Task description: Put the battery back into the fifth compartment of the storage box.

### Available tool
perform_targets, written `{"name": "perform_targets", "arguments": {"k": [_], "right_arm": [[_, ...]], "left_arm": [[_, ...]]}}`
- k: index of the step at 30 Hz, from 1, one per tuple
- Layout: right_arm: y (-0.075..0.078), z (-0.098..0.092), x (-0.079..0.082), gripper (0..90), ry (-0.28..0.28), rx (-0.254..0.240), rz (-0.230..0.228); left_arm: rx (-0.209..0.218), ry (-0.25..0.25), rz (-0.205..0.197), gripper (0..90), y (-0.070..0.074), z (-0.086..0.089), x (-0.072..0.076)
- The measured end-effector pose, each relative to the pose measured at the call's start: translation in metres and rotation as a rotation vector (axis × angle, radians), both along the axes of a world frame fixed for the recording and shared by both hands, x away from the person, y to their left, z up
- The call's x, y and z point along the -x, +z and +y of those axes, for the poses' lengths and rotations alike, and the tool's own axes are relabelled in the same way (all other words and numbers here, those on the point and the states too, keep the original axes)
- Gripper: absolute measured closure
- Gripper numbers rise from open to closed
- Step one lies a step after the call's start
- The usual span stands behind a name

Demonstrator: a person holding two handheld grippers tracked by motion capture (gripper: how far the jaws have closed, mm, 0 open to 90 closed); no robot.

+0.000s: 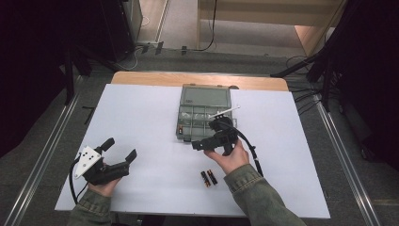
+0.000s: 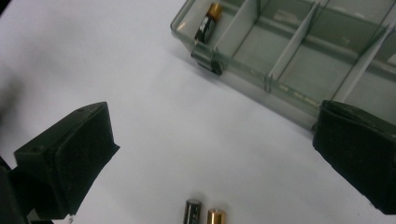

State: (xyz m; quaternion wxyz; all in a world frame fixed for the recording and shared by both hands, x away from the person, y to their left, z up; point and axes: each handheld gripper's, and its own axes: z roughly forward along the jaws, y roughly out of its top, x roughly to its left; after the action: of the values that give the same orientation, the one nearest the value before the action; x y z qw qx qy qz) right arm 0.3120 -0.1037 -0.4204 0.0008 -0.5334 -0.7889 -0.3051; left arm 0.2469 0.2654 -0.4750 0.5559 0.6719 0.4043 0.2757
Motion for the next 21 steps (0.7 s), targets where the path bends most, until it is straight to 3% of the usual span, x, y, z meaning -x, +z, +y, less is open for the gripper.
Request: {"name": "perform_targets", "arguments": {"k": [5, 21], "right_arm": [[-0.008, 0.001, 0.011, 0.0, 0.03, 0.065, 0.018], [-0.032, -0.003, 0.031, 0.0, 0.083, 0.15, 0.04]], "left_arm": [[0.001, 0.001, 0.001, 7.6, 0.0, 0.0, 0.0], [0.002, 0.0, 0.006, 7.6, 0.0, 0.0, 0.0]]}}
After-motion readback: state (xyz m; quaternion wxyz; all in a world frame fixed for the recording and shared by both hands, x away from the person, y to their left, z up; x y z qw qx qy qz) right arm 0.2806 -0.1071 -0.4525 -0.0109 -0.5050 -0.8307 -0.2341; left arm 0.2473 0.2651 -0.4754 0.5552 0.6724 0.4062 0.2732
